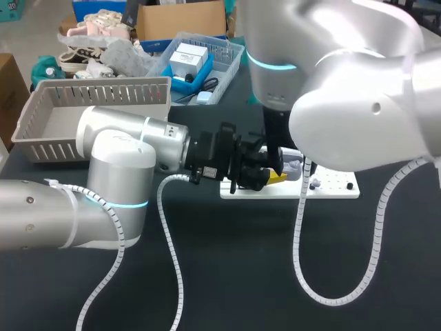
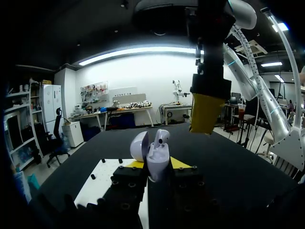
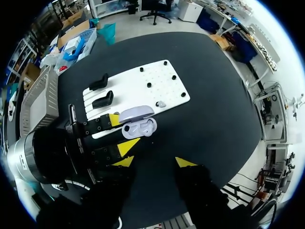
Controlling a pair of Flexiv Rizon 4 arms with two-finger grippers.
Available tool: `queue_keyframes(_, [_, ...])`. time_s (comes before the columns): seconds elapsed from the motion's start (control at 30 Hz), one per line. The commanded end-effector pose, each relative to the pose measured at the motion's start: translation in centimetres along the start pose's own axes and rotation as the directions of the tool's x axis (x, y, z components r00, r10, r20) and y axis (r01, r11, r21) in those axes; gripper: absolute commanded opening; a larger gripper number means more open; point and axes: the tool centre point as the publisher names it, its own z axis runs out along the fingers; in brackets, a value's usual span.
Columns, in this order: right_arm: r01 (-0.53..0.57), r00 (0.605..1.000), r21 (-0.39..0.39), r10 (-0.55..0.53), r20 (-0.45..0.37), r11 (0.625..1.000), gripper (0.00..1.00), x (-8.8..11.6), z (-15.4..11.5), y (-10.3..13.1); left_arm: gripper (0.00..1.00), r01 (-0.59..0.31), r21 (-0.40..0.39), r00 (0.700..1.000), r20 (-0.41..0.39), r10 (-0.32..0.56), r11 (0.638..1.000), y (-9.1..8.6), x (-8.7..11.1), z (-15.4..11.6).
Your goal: Pick up each earbud case from the left stands, insert the matching earbuds, close the lid, and place the case in the box.
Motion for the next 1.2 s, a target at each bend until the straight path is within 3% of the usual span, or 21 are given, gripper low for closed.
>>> queue_keyframes(0.03, [-0.011, 1.0, -0.009, 0.011, 0.003, 1.0, 0.48, 0.1, 0.2, -0.4, 0.0, -0.001, -0.003, 1.0, 0.0, 0.001, 1.0, -0.1, 0.0, 0.0])
queue_keyframes(1.2, [-0.044, 0.999, 0.004, 0.044, 0.009, 0.999, 0.48, -1.8, 1.9, -1.2, 0.0, -0.001, -0.003, 1.0, 0.0, 0.001, 1.0, -0.1, 0.0, 0.0])
